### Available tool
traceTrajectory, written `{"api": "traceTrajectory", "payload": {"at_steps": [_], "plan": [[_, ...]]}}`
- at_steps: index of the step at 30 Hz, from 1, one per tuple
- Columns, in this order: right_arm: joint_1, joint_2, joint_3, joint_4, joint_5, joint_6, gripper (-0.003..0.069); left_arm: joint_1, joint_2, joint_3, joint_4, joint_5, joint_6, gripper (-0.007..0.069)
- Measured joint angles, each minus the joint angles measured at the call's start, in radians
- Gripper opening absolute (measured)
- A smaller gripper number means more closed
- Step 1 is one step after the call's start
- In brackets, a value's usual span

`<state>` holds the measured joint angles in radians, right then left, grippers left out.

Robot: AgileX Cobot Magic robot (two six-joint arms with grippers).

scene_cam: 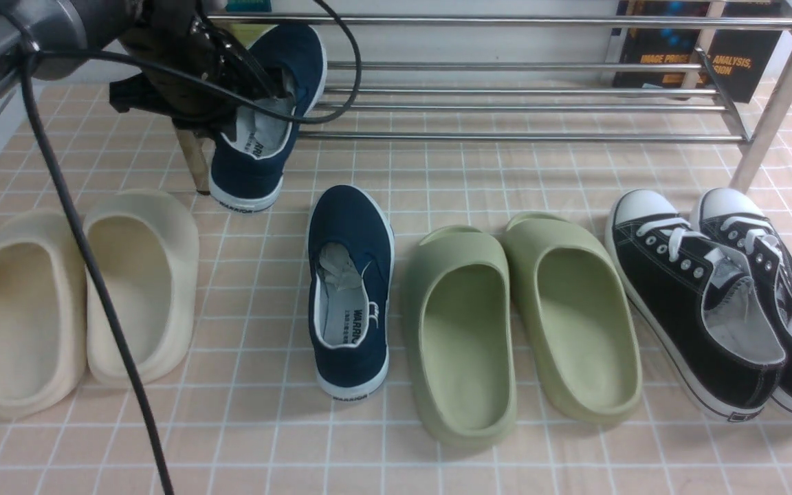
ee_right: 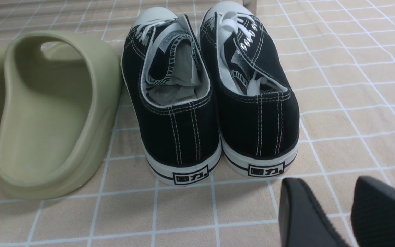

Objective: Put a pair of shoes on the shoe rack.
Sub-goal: Use the left arm to put a shoe into the shoe rack

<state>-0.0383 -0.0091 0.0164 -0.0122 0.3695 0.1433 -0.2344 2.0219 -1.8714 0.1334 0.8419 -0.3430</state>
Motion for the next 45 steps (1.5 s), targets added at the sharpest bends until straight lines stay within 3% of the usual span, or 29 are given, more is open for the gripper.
{"api": "traceTrajectory", "payload": {"at_steps": [12,21,24,27,31,36,39,41,45], "plan": [[0.0,0.0,0.0,0.0,0.0,0.0,0.0237,0.0,0.161,-0.147,0.009,-0.169,-0.005,0.0074],[0.0,0.0,0.0,0.0,0.0,0.0,0.0237,0.003,0.189,-0.197,0.032,-0.193,-0.008,0.0276],[0.0,0.0,0.0,0.0,0.0,0.0,0.0237,0.002,0.139,-0.197,0.046,-0.12,-0.008,0.033],[0.0,0.0,0.0,0.0,0.0,0.0,0.0237,0.002,0.058,-0.198,0.104,-0.017,0.021,0.0338],[0.0,0.0,0.0,0.0,0.0,0.0,0.0237,0.002,-0.026,-0.205,0.142,0.148,0.107,0.0289],[0.0,0.0,-0.001,0.0,0.0,0.0,0.0237,0.003,-0.047,-0.131,0.082,0.289,0.185,0.0141],[0.0,0.0,-0.001,0.0,0.0,0.0,0.0237,0.003,-0.043,-0.034,0.006,0.255,0.216,0.0069],[0.0,0.0,-0.001,0.0,0.0,0.0,0.0237,0.003,-0.028,0.073,-0.087,0.148,0.254,0.0011],[0.0,0.0,-0.001,0.0,0.0,0.0,0.0237,0.002,0.012,0.106,-0.157,0.012,0.271,0.0002]]}}
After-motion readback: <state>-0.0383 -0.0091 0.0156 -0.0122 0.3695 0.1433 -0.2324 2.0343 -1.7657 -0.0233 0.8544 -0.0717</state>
